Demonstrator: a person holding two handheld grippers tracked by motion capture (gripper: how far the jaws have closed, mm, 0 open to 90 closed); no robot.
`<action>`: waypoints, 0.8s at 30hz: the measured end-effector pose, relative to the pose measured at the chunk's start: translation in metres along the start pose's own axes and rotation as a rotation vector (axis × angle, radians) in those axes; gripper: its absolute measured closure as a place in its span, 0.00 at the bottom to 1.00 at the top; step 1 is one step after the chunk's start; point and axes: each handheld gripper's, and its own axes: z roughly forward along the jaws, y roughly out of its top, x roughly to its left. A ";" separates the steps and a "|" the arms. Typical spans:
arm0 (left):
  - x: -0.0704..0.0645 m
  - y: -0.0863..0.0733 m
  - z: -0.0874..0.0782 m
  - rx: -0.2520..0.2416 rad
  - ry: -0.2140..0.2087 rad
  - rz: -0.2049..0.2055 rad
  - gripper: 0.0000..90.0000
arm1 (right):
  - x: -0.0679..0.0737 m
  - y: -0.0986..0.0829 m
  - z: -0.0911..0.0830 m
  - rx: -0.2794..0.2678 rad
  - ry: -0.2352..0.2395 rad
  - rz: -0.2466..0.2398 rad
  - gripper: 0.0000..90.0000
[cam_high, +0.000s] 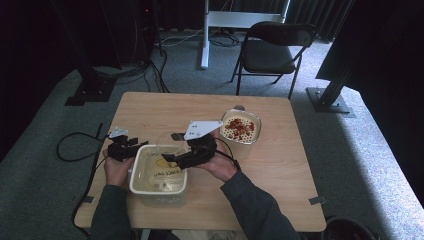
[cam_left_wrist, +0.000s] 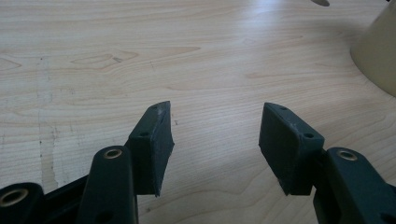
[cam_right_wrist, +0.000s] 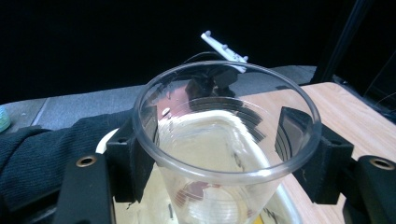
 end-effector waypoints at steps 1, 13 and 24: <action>0.000 0.000 0.000 0.000 0.000 0.000 0.50 | 0.000 0.000 0.000 0.000 0.000 0.000 0.33; 0.000 0.000 0.000 0.000 -0.001 -0.001 0.50 | 0.004 -0.007 0.017 0.012 0.062 0.004 0.20; 0.000 0.000 0.000 0.004 0.001 0.000 0.50 | 0.005 -0.008 0.010 -0.012 0.058 0.008 0.16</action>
